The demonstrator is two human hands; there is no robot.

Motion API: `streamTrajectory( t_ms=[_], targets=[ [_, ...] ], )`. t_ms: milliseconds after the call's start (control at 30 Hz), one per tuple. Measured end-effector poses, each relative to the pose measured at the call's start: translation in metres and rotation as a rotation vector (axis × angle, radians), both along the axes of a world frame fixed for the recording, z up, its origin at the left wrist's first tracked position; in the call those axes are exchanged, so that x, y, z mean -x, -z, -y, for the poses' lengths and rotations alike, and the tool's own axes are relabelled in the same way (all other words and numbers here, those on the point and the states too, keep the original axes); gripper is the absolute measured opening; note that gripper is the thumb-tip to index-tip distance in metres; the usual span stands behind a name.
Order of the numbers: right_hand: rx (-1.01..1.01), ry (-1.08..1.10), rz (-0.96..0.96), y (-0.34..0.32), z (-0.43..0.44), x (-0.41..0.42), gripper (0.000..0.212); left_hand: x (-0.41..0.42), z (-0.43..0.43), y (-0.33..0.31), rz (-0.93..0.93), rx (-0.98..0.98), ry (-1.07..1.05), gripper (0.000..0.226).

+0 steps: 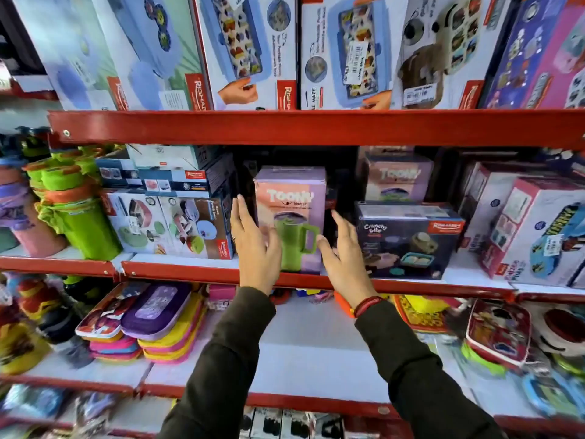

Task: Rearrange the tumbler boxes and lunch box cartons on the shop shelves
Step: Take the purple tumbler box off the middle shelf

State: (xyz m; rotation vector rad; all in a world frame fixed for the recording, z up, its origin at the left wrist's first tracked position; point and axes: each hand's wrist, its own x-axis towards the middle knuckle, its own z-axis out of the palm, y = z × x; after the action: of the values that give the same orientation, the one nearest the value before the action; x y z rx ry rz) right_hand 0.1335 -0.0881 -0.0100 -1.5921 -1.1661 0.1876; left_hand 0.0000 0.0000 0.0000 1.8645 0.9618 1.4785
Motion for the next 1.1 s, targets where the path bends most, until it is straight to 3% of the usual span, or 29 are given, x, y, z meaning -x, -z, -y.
streamTrajectory(
  t_ms=[167, 500, 667, 900, 1100],
  targets=[
    [0.033, -0.048, -0.068, 0.007, -0.007, 0.000, 0.062, 0.006, -0.020, 0.009, 0.007, 0.123, 0.237, 0.063],
    [-0.245, -0.004, -0.063, 0.017, 0.010, 0.007, 0.049, 0.022, 0.005, 0.006, 0.220, -0.010, 0.162, 0.046],
    [-0.309, 0.102, 0.061, 0.027, 0.032, 0.009, 0.046, 0.040, 0.025, 0.019, 0.199, -0.118, 0.103, 0.048],
    [-0.401, 0.136, 0.106, 0.066, 0.063, 0.024, 0.058, 0.053, 0.050, 0.066, 0.255, -0.234, 0.075, 0.057],
    [-0.431, 0.129, 0.120, 0.090, 0.080, 0.027, 0.055, 0.056, 0.064, 0.090, 0.327, -0.266, 0.128, 0.057]
  ],
)
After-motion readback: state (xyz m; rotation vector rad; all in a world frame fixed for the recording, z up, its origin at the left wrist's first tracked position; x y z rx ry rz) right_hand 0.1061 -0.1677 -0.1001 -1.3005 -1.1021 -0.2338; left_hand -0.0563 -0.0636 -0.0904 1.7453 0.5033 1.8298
